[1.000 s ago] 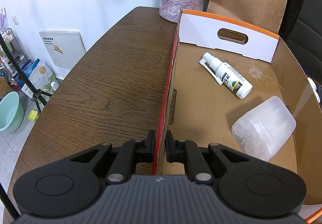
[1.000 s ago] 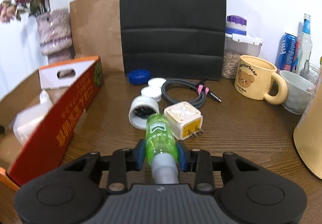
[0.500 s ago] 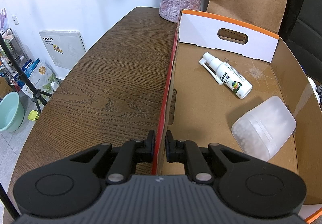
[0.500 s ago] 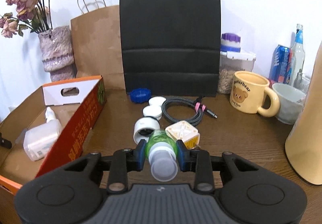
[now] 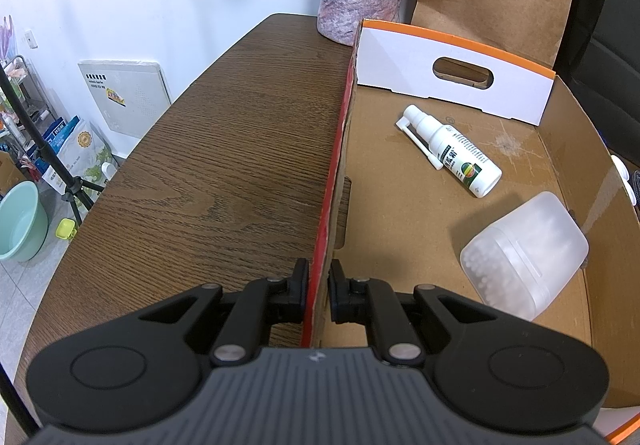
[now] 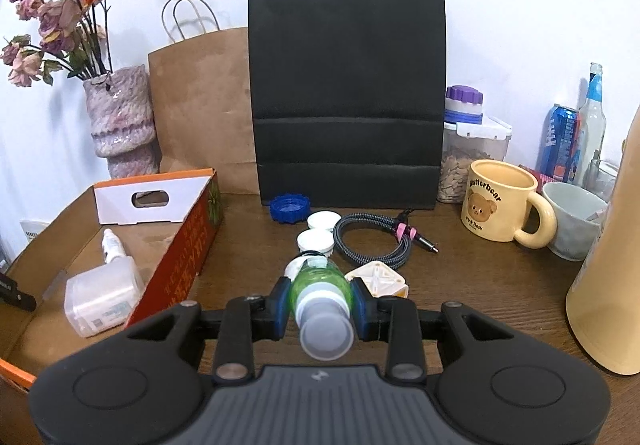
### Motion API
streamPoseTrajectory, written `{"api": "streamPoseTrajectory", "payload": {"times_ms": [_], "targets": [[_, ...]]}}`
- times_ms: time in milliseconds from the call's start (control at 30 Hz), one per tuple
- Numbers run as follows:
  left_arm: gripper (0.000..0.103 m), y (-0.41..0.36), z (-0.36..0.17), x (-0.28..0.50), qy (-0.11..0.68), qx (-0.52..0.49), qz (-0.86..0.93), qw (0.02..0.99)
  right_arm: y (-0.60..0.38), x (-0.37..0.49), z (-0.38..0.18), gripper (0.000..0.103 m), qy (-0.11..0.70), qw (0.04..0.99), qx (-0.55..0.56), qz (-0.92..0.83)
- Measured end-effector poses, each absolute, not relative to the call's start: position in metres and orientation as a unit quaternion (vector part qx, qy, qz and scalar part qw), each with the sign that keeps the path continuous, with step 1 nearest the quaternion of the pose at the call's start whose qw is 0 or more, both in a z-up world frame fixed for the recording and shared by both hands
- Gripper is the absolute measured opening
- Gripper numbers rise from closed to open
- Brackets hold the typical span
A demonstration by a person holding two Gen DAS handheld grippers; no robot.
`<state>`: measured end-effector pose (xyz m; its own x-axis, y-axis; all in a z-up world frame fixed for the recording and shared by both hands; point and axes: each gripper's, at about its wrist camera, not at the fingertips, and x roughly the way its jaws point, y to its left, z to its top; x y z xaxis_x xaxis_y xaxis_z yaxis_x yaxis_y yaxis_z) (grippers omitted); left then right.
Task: Organize rigid objects
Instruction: 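Grasp the green spray bottle with the right tool, then carry the green spray bottle with the right tool into the orange box, release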
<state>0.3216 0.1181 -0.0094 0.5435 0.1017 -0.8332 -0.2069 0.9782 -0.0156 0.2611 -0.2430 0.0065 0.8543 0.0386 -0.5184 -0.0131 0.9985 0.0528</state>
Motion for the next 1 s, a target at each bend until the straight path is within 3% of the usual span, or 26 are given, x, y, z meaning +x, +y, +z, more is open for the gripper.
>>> {"api": "streamPoseTrajectory", "payload": {"times_ms": [1000], "targets": [[0.011,0.118,-0.009,0.322,0.469,-0.056,0.088,0.877,-0.135,0.290,0.052,0.030,0.239,0.967,-0.004,0.093]]}}
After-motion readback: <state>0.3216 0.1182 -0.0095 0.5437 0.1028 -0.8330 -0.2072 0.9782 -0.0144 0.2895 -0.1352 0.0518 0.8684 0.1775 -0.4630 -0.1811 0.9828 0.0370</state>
